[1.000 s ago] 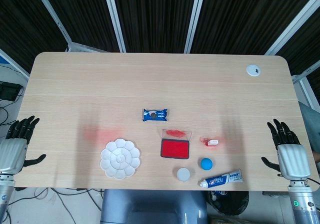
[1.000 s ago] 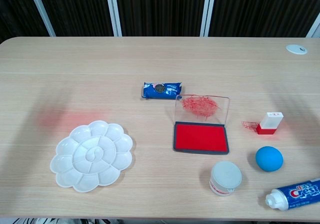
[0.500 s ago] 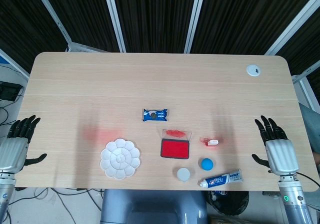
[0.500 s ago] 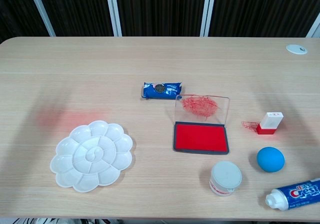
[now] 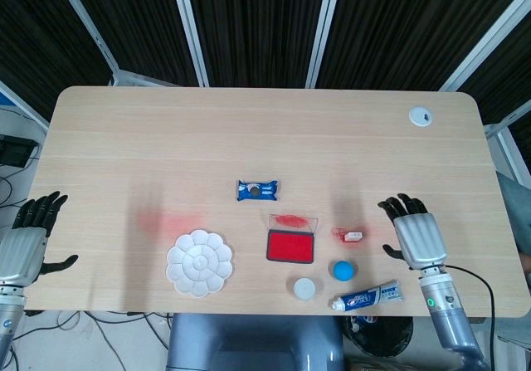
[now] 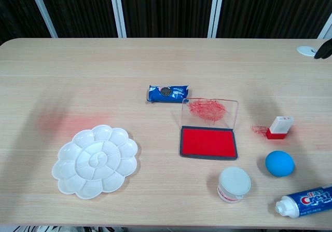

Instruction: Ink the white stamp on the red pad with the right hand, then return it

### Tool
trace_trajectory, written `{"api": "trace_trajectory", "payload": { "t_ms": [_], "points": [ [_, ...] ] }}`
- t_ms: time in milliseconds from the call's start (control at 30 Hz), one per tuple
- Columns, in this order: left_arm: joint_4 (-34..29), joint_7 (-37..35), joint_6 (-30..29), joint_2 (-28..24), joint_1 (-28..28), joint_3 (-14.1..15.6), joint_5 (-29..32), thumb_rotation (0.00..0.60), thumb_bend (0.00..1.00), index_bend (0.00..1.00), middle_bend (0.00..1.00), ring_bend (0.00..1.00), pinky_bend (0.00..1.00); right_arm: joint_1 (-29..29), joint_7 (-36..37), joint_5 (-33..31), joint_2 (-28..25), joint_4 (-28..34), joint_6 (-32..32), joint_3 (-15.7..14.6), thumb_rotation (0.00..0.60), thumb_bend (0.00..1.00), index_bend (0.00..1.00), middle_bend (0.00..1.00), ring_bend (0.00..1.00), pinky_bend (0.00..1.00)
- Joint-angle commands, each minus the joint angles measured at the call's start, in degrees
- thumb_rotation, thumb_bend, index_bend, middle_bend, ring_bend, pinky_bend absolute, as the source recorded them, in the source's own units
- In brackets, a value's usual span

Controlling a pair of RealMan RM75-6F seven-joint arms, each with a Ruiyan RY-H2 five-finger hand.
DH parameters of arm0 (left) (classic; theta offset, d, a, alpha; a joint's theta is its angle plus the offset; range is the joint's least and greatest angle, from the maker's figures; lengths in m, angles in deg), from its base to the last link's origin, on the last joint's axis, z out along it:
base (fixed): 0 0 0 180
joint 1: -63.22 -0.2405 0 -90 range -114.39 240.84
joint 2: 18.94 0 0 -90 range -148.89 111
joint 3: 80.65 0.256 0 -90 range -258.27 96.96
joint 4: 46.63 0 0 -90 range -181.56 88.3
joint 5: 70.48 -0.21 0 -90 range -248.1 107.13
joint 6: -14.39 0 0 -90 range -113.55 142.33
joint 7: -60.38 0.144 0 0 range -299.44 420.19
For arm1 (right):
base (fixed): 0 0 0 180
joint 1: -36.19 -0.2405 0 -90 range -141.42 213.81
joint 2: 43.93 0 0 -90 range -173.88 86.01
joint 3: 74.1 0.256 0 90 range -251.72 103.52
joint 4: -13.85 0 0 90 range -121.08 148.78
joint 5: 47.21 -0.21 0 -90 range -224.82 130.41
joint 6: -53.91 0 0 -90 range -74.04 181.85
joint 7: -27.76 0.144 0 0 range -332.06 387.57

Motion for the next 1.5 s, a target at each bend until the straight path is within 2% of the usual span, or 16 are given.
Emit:
{"api": "trace_trajectory", "payload": {
  "t_ms": [33, 333, 667, 1500],
  "points": [
    [-0.10, -0.07, 0.20, -0.04, 0.04, -0.03, 0.25, 0.600, 0.00, 0.00, 0.00, 0.00, 0.00, -1.47, -1.96, -1.90, 2.07, -1.10, 1.74, 0.38, 0.600, 0.20, 0.36, 0.34, 0.24, 0.27],
    [-0.39, -0.40, 0.80, -0.32, 0.22, -0.05, 0.71, 0.600, 0.00, 0.00, 0.00, 0.00, 0.00, -3.77, -4.99, -6.78, 6.92, -4.55, 4.14, 0.45, 0.600, 0.24, 0.41, 0.39, 0.25, 0.27],
    [-0.76, -0.79, 1.48, -0.66, 0.42, -0.09, 1.33, 0.600, 0.00, 0.00, 0.00, 0.00, 0.00, -5.79, -6.49, -10.08, 11.11, -7.47, 5.68, 0.24, 0.600, 0.26, 0.41, 0.39, 0.26, 0.27],
    [-1.01, -2.02, 2.56, -1.19, 0.86, -0.28, 2.27, 0.600, 0.00, 0.00, 0.00, 0.00, 0.00, -8.85, -8.76, -16.85, 15.71, -11.66, 7.99, -0.71, 0.600, 0.34, 0.46, 0.40, 0.26, 0.27]
  ]
}}
